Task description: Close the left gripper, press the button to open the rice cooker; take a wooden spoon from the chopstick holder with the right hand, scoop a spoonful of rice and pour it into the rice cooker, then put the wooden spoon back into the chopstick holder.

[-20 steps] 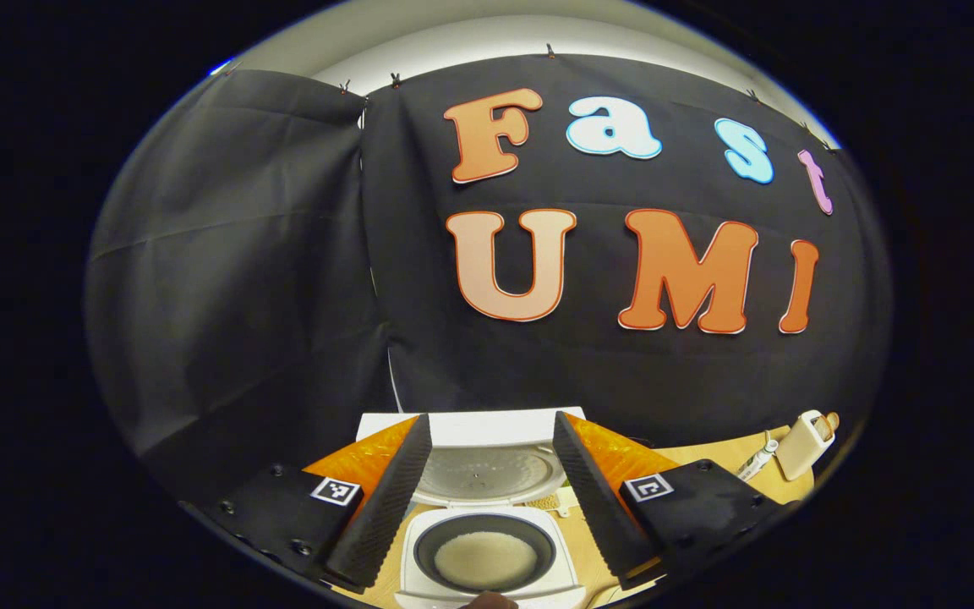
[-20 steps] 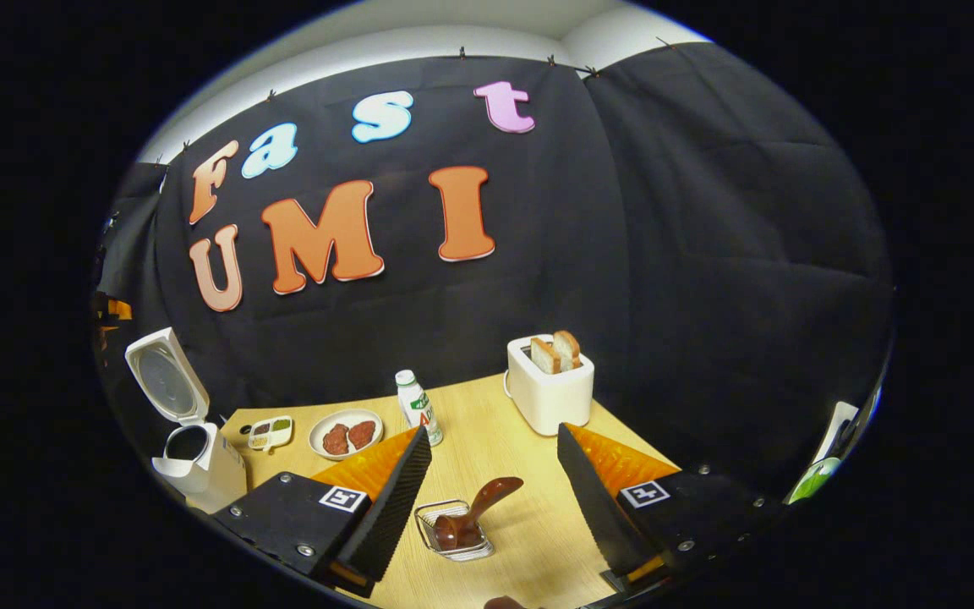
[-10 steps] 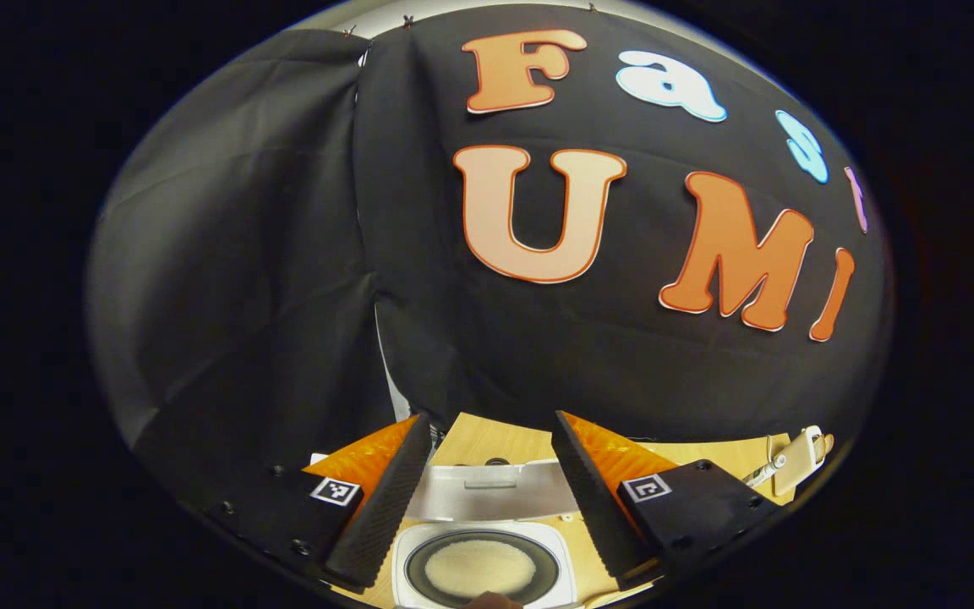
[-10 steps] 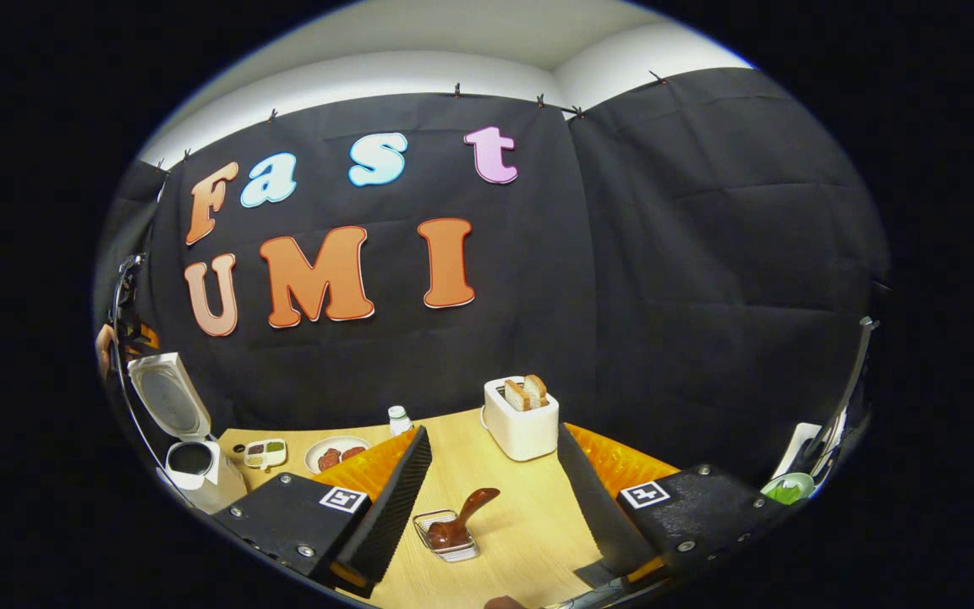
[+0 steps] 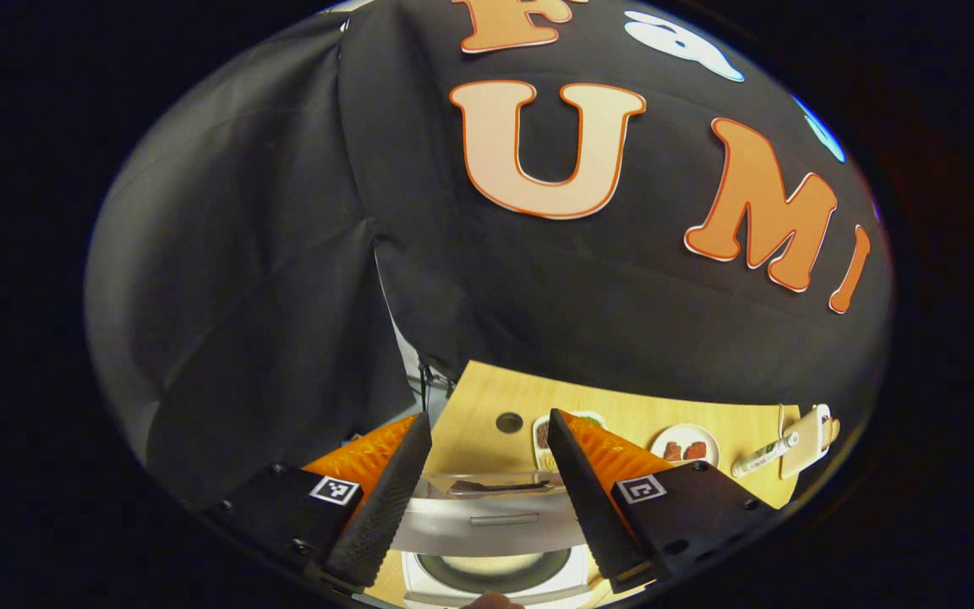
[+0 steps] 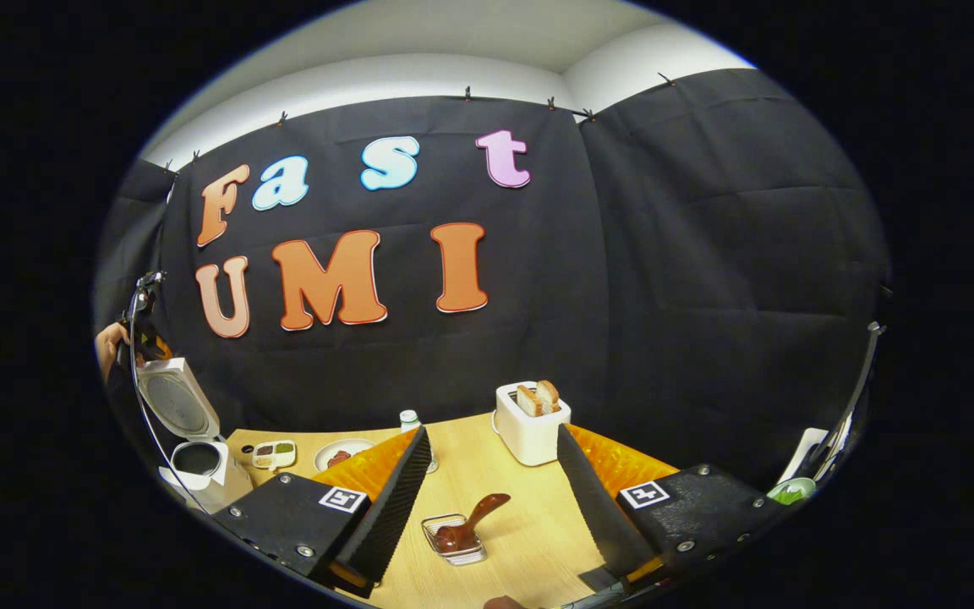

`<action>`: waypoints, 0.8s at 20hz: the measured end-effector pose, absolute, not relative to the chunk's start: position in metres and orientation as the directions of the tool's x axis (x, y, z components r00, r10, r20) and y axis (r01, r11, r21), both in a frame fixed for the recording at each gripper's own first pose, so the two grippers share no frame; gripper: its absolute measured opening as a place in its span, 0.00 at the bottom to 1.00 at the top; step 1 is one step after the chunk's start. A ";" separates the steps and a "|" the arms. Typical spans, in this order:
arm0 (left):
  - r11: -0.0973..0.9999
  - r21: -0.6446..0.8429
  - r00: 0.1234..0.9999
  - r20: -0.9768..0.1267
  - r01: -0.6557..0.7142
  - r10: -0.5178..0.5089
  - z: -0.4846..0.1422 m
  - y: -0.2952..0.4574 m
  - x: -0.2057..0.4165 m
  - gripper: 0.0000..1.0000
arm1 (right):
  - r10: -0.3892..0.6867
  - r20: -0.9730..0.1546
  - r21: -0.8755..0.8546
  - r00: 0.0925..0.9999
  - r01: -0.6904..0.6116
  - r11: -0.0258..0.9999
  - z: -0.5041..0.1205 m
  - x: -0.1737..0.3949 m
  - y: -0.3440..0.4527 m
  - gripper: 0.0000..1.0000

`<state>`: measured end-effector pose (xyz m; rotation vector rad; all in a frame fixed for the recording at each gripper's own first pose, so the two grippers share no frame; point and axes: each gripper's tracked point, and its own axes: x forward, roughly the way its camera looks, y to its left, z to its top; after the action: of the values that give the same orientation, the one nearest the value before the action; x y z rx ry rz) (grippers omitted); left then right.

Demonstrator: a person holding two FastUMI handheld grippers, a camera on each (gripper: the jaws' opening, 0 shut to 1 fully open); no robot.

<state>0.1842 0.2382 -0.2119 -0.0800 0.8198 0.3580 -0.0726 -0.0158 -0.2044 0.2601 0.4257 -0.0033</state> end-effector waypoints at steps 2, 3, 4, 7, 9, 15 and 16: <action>0.941 0.045 0.581 -0.776 -0.336 0.244 -0.224 0.226 0.160 0.95 | 0.089 -0.411 0.269 0.907 0.028 0.963 -0.210 -0.066 -0.006 0.93; 0.944 0.043 0.558 -0.797 -0.327 0.230 -0.233 0.220 0.145 0.95 | 0.106 -0.414 0.277 0.904 0.015 0.961 -0.213 -0.063 -0.001 0.93; 0.946 0.036 0.543 -0.812 -0.321 0.215 -0.246 0.212 0.131 0.95 | 0.127 -0.413 0.290 0.902 -0.002 0.957 -0.215 -0.059 0.005 0.93; 0.956 0.071 0.482 -0.851 -0.286 0.207 -0.280 0.196 0.086 0.95 | 0.183 -0.404 0.327 0.896 -0.045 0.944 -0.217 -0.048 0.023 0.93; 0.955 0.088 0.425 -0.882 -0.282 0.206 -0.302 0.188 0.059 0.95 | 0.217 -0.401 0.334 0.890 -0.079 0.939 -0.218 -0.043 0.034 0.93; 0.941 0.086 0.305 -0.933 -0.326 0.191 -0.372 0.171 -0.006 0.96 | 0.292 -0.393 0.342 0.872 -0.156 0.927 -0.218 -0.032 0.062 0.94; 0.943 0.092 0.352 -0.912 -0.318 0.208 -0.363 0.170 -0.001 0.95 | 0.306 -0.393 0.345 0.867 -0.169 0.923 -0.219 -0.031 0.068 0.94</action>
<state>-0.0006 0.1701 -0.3635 -0.1076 1.1623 0.3413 -0.0307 0.0679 -0.2190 0.3070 0.4588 0.2530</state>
